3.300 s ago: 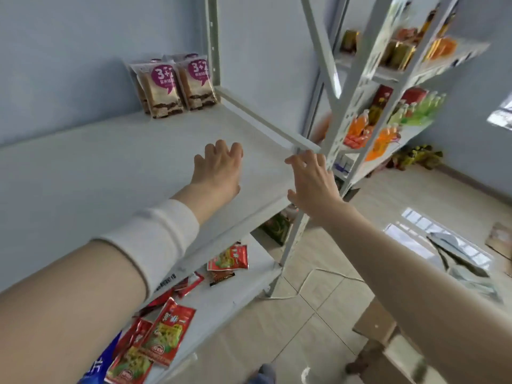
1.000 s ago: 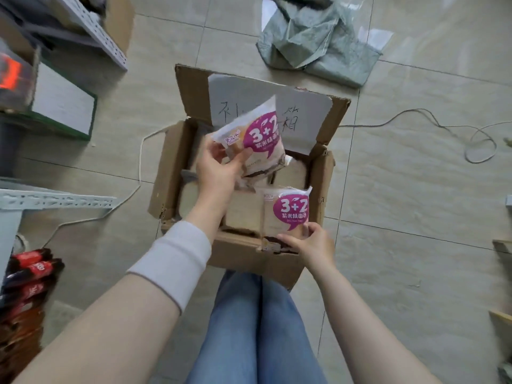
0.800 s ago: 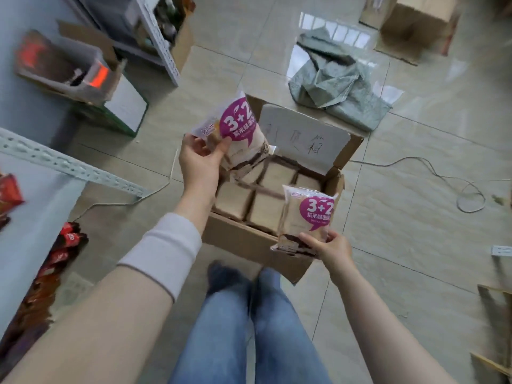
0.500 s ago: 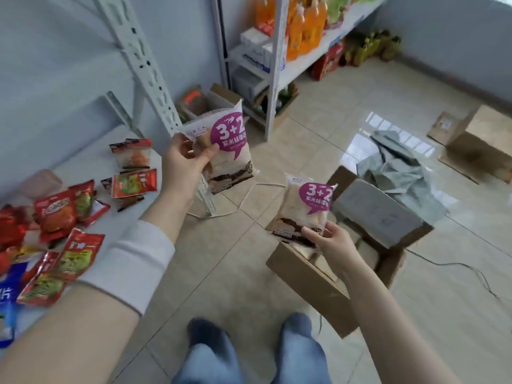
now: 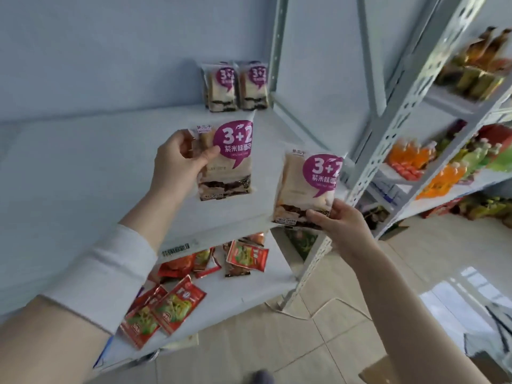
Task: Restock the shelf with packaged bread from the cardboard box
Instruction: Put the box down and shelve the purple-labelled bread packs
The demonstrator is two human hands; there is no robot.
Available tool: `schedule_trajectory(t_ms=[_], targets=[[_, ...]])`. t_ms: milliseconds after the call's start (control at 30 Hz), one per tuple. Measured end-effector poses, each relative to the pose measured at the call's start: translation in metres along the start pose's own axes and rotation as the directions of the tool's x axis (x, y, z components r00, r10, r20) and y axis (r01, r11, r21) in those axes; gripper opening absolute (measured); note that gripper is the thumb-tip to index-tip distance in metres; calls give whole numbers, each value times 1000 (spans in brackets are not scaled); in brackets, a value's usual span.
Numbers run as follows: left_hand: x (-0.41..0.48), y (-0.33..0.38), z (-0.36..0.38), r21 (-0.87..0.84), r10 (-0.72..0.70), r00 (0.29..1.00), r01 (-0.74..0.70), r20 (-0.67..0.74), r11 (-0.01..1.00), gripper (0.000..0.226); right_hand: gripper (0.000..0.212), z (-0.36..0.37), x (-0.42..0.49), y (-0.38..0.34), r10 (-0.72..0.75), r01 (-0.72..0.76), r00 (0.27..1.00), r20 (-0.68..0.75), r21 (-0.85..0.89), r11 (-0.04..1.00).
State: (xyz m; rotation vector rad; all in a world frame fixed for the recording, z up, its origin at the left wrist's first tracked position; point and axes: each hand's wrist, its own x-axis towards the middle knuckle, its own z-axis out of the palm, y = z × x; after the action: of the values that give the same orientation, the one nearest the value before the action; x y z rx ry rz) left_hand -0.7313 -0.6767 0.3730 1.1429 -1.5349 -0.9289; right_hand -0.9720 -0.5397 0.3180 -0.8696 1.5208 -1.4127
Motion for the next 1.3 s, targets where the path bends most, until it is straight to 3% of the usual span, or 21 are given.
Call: schedule_trajectory(t_ms=[300,567,700,833,933,1000,1200,1300], targets=[[169,-53,46,-10,-40,998,40,-46,999,31,33,52,247,-31,-100,105,992,80,-60,993],[305,-103,101,-64,-118,985,111,-129,992,29,17,74,420,-37,-177,192,981,80,-253,948],[326,-113,105,-29,-60,990,57,-128,998,29,20,80,445,-34,-226,231,973,53,-316,920],[326,-118,109,83,3,990,9,-143,997,33,36,85,447,-28,-266,226,961,-74,-341,912],[327,-119,112,198,7,984,30,-181,980,43,31,93,439,-27,-293,212,948,-126,-436,875],[327,-116,111,199,-10,986,43,-164,979,50,35,99,433,-29,-313,194,939,-144,-529,826],[308,-96,92,85,-75,983,90,-165,992,72,73,107,389,-50,-285,87,944,-167,-707,702],[269,-81,74,296,135,984,-96,-114,950,67,69,105,332,-55,-379,125,919,-109,-830,544]])
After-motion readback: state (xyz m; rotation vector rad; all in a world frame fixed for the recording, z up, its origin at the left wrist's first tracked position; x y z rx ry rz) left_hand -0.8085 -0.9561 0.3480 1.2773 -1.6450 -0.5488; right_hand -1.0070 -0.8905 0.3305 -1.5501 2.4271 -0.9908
